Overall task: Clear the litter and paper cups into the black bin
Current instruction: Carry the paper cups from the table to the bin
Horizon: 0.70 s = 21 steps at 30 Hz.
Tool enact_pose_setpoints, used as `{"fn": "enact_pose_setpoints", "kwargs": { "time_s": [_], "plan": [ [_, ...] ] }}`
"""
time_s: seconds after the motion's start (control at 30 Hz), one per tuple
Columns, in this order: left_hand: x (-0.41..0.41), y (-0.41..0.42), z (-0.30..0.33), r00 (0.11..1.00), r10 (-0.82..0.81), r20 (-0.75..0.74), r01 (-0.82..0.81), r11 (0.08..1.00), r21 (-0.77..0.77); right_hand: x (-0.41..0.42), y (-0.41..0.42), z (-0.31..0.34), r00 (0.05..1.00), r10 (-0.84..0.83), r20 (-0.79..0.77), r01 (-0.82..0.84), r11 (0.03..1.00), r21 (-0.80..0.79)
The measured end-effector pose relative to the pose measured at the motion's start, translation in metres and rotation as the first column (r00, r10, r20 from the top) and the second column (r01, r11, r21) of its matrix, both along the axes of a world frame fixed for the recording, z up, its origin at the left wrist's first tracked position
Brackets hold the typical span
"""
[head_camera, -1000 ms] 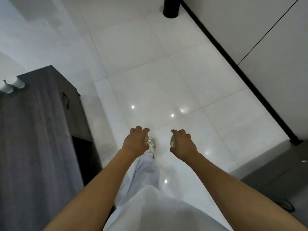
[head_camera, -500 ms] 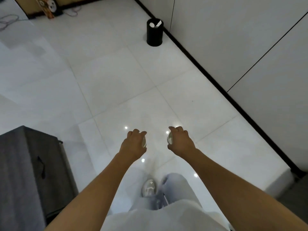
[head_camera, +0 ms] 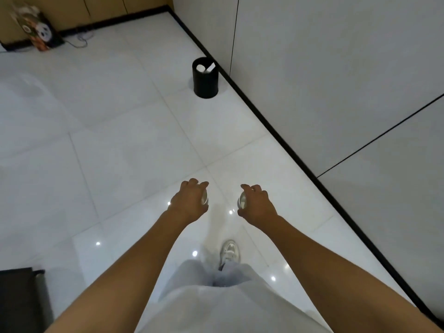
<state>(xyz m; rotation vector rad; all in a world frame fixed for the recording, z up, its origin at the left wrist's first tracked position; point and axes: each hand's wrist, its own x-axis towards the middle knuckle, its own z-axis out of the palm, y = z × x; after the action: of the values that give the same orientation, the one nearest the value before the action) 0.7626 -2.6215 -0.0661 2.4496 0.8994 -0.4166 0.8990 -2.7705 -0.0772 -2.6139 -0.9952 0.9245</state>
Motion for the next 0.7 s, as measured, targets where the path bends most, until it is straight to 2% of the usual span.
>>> {"fn": "enact_pose_setpoints", "kwargs": {
  "time_s": [0.27, 0.5, 0.7],
  "plan": [
    [0.113, 0.118, -0.001, 0.999, 0.047, 0.010, -0.047, 0.999, -0.006, 0.124, 0.130, -0.003, 0.999, 0.042, -0.015, -0.042, 0.999, 0.006],
    [0.217, 0.268, -0.007, 0.995, 0.077, 0.061, -0.075, 0.997, -0.037, 0.229, 0.281, -0.012, 1.000, 0.030, -0.001, -0.030, 0.999, 0.016],
    [0.304, 0.379, 0.004, 0.999, 0.017, 0.045, -0.015, 0.999, -0.050, 0.305, 0.391, 0.000, 1.000, -0.002, -0.002, 0.002, 1.000, 0.018]
  ]
}}
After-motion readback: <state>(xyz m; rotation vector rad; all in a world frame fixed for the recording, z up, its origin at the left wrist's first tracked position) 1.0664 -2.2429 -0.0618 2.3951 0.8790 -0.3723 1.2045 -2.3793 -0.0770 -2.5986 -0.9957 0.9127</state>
